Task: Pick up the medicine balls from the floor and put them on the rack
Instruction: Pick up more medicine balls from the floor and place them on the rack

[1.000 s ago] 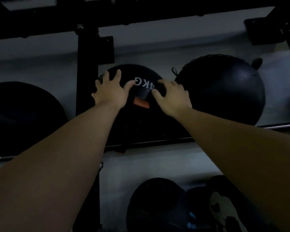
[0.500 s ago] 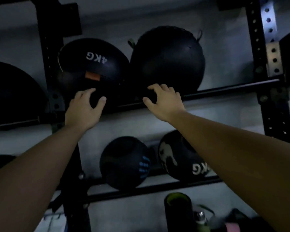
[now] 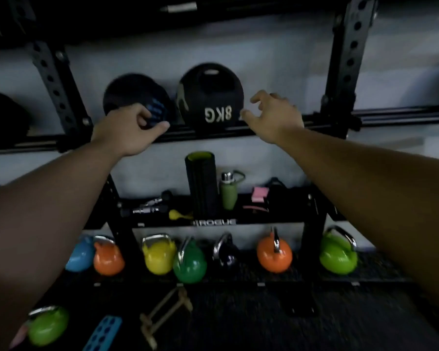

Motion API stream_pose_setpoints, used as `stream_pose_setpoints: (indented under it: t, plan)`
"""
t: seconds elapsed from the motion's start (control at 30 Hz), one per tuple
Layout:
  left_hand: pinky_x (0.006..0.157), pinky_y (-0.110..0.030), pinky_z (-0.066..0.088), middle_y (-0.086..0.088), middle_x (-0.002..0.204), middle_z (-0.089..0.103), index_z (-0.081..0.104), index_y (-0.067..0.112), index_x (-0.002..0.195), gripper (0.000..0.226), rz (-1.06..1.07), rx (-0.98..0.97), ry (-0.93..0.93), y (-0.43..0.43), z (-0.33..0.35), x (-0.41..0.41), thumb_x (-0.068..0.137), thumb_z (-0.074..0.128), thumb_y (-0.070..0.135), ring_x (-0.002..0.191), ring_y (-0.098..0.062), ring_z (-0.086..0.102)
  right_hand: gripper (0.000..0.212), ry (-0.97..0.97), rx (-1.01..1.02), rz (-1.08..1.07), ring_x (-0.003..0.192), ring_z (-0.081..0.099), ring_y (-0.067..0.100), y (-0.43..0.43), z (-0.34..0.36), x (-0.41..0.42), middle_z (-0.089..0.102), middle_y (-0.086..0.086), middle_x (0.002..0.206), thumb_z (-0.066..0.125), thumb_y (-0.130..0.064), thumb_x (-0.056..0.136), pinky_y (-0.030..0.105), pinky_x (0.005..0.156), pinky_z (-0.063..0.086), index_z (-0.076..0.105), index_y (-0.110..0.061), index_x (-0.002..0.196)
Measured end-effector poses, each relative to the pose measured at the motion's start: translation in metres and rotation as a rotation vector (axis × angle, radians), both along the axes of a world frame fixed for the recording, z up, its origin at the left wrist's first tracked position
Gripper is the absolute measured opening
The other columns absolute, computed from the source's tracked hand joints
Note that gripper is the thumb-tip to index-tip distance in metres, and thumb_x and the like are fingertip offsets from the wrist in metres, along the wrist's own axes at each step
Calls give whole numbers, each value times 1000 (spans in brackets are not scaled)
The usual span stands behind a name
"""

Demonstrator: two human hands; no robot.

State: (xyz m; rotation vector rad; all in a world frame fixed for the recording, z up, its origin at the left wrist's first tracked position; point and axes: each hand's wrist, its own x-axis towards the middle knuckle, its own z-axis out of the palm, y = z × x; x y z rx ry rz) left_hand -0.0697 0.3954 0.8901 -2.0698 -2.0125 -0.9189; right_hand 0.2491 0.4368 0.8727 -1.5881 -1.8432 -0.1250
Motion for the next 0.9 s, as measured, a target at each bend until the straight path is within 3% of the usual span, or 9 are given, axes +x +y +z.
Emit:
stream_pose_setpoints:
  t: [0.2, 0.43, 0.57, 0.7, 0.77, 0.9]
  plan:
    - [99, -44, 54, -4, 133, 73, 66, 20, 135, 72, -60, -161, 14, -20, -87, 36, 90, 67, 75, 123, -32, 68, 60, -55, -196, -30, 135, 51, 38, -35, -106, 40, 58, 10, 146, 51, -63, 100, 46, 105, 41, 51, -25, 147]
    - [101, -42, 56, 1, 128, 76, 69, 25, 130, 67, -139, -418, -67, -14, -228, 62, 86, 71, 75, 120, -28, 71, 63, -53, -400, -123, 133, 53, 40, -60, -243, 48, 59, 12, 145, 57, -63, 96, 48, 104, 43, 53, -24, 145]
    - [98, -40, 55, 1, 126, 76, 68, 28, 126, 77, -186, -610, -114, -4, -345, 82, 74, 66, 86, 118, -28, 72, 69, -22, -569, -134, 131, 56, 40, -72, -355, 42, 60, 9, 143, 56, -69, 92, 47, 100, 49, 51, -27, 147]
    - [86, -31, 43, 2, 139, 71, 63, 27, 139, 70, -235, -780, -76, 7, -470, 103, 89, 67, 76, 112, -24, 70, 65, 3, -706, -154, 130, 56, 39, -83, -478, 49, 60, 8, 142, 57, -69, 93, 43, 92, 45, 52, -30, 145]
    - [89, -34, 49, 3, 143, 69, 61, 30, 142, 72, -234, -850, -91, 12, -521, 110, 89, 64, 79, 102, -24, 72, 65, 18, -778, -160, 131, 54, 38, -85, -529, 54, 59, 7, 144, 56, -70, 94, 44, 94, 45, 51, -30, 146]
    - [92, -36, 47, 2, 145, 68, 58, 29, 148, 76, -175, -926, -141, 25, -622, 111, 91, 60, 80, 123, -25, 68, 74, -14, -886, -134, 135, 50, 37, -80, -626, 60, 53, 6, 150, 53, -75, 93, 47, 99, 46, 44, -32, 152]
